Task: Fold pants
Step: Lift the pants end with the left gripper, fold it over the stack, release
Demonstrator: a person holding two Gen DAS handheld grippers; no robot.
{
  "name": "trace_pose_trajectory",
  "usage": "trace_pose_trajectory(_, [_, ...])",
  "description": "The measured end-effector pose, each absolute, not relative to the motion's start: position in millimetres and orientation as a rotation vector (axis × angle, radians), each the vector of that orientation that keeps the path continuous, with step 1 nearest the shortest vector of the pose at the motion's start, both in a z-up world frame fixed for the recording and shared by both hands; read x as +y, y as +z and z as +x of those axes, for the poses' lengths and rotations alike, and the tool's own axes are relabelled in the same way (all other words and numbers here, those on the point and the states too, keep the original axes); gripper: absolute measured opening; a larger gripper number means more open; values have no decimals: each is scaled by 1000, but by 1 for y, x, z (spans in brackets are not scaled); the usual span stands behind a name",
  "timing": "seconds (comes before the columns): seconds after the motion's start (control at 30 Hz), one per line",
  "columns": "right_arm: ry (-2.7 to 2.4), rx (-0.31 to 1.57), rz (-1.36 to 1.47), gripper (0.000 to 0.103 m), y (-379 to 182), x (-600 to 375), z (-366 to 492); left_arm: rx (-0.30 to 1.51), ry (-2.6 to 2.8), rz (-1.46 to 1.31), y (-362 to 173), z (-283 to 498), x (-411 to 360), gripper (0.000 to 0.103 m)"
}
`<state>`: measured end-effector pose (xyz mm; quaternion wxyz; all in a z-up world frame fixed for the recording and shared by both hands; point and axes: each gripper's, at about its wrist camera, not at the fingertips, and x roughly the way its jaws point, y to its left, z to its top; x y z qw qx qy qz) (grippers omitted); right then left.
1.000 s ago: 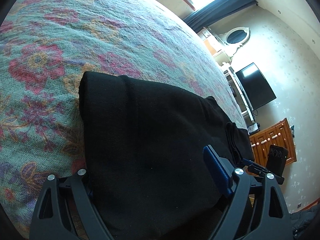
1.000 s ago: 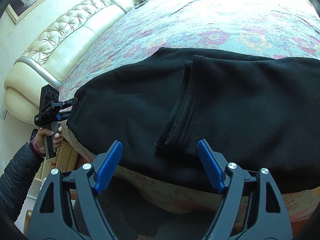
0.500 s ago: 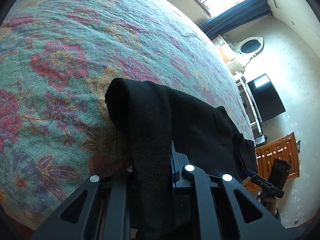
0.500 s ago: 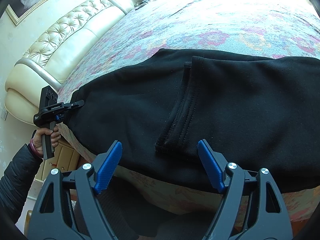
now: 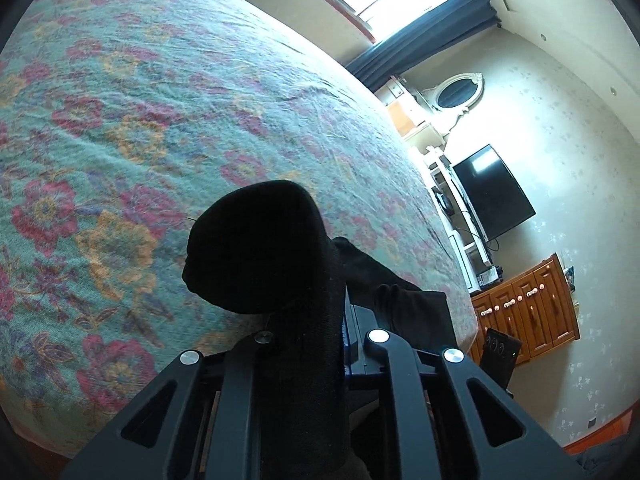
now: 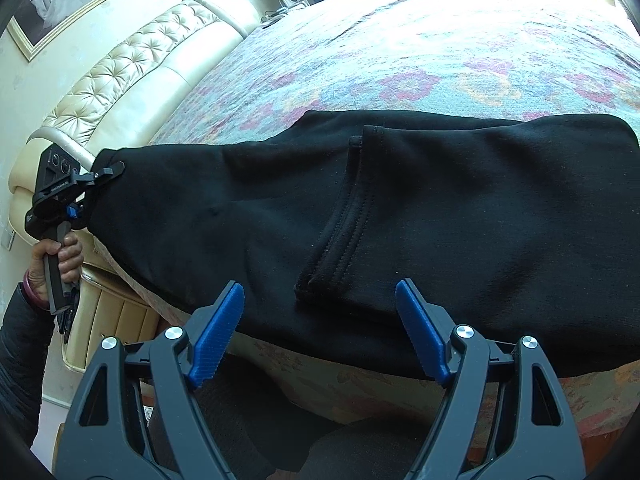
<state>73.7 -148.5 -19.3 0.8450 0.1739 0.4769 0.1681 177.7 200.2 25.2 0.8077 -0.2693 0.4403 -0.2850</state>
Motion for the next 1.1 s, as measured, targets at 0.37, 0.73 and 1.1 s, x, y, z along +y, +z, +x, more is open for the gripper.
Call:
trace_pose_trajectory(0.37, [309,982,427,78,-17,-182,58,949,-709,-458,68,183,88,14])
trace_pose_trajectory(0.73, [316,951,484,78,-10,-194,52,1062,-733,-286,26,196,-44,14])
trace_pose_trajectory(1.1, [293,957,592,79,-25,-217,54,1164,-643,-173,-46,195,-100,27])
